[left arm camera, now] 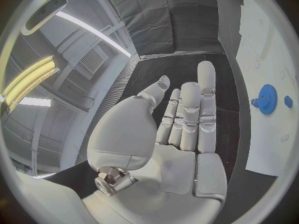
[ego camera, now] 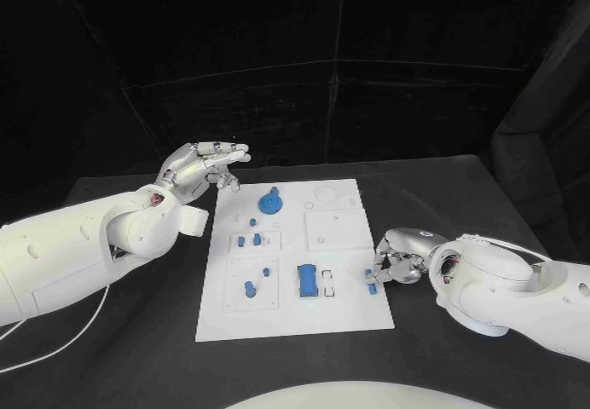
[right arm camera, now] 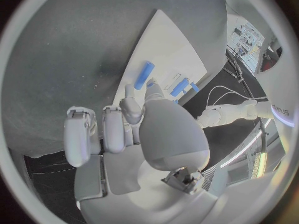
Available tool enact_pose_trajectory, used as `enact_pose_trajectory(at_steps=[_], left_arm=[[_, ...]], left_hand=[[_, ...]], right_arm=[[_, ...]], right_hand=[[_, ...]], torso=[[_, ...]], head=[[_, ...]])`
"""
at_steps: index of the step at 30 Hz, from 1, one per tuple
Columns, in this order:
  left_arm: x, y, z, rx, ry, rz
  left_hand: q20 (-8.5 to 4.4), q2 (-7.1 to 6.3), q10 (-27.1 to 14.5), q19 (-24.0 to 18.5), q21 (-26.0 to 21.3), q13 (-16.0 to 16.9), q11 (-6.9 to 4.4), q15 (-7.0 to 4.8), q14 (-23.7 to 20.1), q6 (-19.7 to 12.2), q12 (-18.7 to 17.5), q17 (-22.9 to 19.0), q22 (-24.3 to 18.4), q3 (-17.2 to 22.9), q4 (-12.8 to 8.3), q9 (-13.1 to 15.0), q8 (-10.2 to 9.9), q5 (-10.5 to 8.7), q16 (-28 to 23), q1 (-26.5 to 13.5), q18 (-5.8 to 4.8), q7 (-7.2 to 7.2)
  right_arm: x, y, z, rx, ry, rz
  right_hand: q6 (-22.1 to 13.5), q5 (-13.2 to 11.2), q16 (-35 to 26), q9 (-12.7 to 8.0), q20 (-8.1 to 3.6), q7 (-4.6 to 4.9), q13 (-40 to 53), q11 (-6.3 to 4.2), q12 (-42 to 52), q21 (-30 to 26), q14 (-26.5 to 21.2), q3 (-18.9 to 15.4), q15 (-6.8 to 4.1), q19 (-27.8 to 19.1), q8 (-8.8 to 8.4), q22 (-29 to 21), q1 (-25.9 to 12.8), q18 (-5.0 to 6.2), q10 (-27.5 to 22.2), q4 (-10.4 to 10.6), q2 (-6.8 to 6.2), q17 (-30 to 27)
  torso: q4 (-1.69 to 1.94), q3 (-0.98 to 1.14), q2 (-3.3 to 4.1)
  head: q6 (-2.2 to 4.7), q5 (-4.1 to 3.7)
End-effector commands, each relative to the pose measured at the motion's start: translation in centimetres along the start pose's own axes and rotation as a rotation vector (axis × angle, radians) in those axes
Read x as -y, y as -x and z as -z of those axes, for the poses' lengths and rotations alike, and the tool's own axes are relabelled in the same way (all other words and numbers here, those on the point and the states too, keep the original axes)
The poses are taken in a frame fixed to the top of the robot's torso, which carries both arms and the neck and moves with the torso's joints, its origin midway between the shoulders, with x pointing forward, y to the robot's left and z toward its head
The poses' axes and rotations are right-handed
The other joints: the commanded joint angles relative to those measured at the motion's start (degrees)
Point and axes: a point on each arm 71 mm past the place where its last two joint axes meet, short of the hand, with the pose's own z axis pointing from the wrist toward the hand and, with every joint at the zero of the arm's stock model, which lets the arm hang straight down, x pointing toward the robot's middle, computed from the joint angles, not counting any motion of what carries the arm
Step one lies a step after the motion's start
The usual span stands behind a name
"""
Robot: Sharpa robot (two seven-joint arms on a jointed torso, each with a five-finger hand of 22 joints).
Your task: Assemble the parts on the task board
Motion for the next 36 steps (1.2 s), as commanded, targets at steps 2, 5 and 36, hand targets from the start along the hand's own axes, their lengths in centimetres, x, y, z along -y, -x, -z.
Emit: enact_pose_trajectory(at_steps=[2, 5, 36], left_arm=[[0.1, -0.1, 0.0, -0.012, -0.007, 0.006], [0.1, -0.1, 0.0, -0.012, -0.007, 0.006], [0.1, 0.1, 0.1, -0.011, -0.004, 0.005]], left_hand=[[0.18, 0.48, -0.31, 0.33, -0.38, 0.08, 0.12, 0.19, -0.41, -0.35, 0.27, -0.06, -0.06, -0.2, -0.02, 0.04, -0.08, -0.08, 0.19, 0.02, 0.26, 0.06], [0.18, 0.48, -0.31, 0.33, -0.38, 0.08, 0.12, 0.19, -0.41, -0.35, 0.27, -0.06, -0.06, -0.2, -0.02, 0.04, -0.08, -0.08, 0.19, 0.02, 0.26, 0.06], [0.19, 0.57, -0.36, 0.35, -0.43, 0.09, 0.11, 0.19, -0.45, -0.34, 0.39, -0.13, -0.11, -0.31, -0.04, 0.05, -0.03, -0.08, 0.22, 0.05, 0.26, 0.05]], right_arm=[[-0.2, -0.3, -0.2, -0.04, -0.007, 0.049], [-0.4, -0.4, -0.3, -0.047, -0.003, 0.053], [-2.9, -0.8, -1.0, -0.001, 0.06, 0.101]], right_hand=[[0.53, -0.29, 0.06, 0.11, -0.25, 0.06, -0.05, -0.5, -0.23, 0.11, 2.88, -0.34, -0.28, 2.25, 0.14, 10.54, -0.38, -0.31, -0.11, 0.09, 0.08, -0.02], [0.8, -0.18, 0.03, 0.22, -0.32, -0.04, -0.04, -0.6, -0.27, 0.08, 2.88, -0.37, -0.35, 2.22, 0.22, 10.51, 0.0, -0.3, -0.11, -0.02, 0.15, -0.04], [0.82, 1.23, -0.24, -0.07, -0.64, 0.16, -0.18, -0.66, -1.57, 0.11, 2.9, 5.05, -0.5, 2.34, -3.02, 10.71, 10.23, -0.36, -0.58, -5.76, 3.04, 0.13]], torso=[[-0.04, -0.02, 0.0], [0.05, -0.02, -0.02], [0.04, -0.07, -0.12]], head=[[-0.16, 0.01], [-0.15, 0.01], [-0.37, 0.43]])
